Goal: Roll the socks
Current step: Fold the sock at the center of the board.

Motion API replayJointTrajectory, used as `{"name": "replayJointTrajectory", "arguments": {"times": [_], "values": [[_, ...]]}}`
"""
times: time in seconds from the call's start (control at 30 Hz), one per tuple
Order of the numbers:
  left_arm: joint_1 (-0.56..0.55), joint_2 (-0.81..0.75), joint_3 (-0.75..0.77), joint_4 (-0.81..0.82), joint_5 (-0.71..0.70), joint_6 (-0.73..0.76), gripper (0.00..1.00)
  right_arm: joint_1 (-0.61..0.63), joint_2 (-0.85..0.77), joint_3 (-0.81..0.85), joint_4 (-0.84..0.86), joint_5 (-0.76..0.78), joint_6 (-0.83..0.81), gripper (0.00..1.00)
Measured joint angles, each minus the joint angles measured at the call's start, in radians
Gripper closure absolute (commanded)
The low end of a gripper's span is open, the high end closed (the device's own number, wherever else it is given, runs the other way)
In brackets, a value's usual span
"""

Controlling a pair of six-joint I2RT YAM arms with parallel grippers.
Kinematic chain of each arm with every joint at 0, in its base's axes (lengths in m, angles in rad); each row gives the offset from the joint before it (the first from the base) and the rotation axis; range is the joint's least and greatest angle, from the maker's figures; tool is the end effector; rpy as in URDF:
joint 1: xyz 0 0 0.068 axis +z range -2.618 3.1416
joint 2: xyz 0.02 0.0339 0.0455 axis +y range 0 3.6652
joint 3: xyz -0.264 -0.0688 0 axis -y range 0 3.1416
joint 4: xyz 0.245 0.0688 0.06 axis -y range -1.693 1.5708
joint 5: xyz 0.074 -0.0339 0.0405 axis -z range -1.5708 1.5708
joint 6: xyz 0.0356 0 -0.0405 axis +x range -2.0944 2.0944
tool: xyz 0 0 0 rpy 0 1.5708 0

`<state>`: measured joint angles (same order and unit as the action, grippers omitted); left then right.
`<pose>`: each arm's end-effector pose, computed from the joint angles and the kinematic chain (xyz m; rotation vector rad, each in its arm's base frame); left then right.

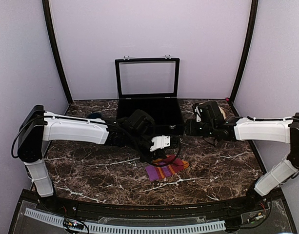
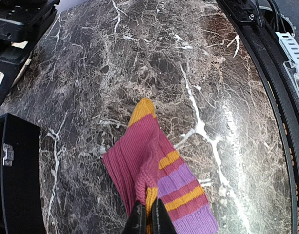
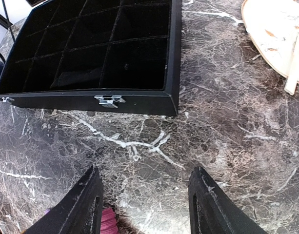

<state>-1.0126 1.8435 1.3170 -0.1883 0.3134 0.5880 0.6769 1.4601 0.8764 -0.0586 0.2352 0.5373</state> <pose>0.2103 -0.3574 0.2258 1.7695 1.4860 -0.5775 0.2510 0.1910 0.2259 -0.0238 2.2243 0.4189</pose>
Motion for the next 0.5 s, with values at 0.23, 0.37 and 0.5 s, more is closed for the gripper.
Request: {"name": "replayJointTrajectory", "arguments": {"times": [0.23,0.37,0.5], "values": [[0.0,-0.098,-0.108,0.082,-0.025,-0.02,0.97,0.025,0.0,0.0,-0.002,-0.002,0.003,0.44],[0.0,-0.127,-0.135,0.105,-0.03,-0.032,0.93,0.042,0.0,0.0,-0.003,-0.002,0.007,0.44],[0.0,-0.127,-0.156,0.113,-0.031,-0.048,0.9,0.055,0.0,0.0,-0.009,0.0,0.015,0.44]]}}
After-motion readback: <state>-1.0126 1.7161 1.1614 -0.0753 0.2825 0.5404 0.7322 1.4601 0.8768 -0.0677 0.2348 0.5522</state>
